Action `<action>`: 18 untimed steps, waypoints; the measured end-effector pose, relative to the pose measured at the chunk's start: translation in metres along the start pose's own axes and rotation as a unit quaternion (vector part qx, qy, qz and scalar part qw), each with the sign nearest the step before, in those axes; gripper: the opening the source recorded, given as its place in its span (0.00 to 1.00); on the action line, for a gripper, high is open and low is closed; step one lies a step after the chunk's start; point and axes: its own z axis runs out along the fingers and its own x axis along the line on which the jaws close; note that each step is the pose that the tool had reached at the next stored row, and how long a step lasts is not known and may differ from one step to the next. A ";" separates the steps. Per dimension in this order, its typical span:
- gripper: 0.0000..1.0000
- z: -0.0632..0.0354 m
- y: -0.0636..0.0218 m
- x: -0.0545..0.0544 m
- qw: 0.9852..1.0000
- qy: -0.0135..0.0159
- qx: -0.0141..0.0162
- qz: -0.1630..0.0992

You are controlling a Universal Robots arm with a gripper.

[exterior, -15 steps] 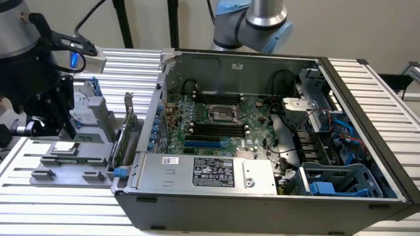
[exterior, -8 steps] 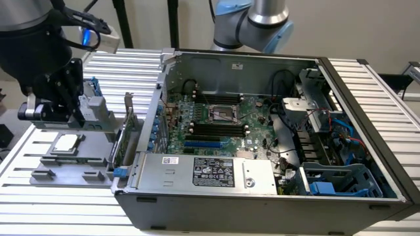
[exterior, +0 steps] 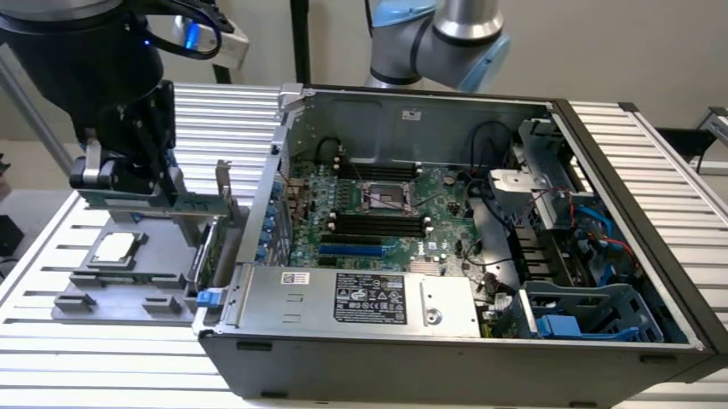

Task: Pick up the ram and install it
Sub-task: 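Pick up the ram and move it above insertion slot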

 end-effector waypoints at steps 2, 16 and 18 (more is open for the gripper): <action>0.13 -0.0017 -0.0090 0.000 1.000 -0.002 0.000 0.000; 0.13 -0.0110 -0.0723 0.000 1.000 -0.014 0.000 -0.001; 0.13 -0.0119 -0.0812 0.000 1.000 -0.016 0.000 -0.001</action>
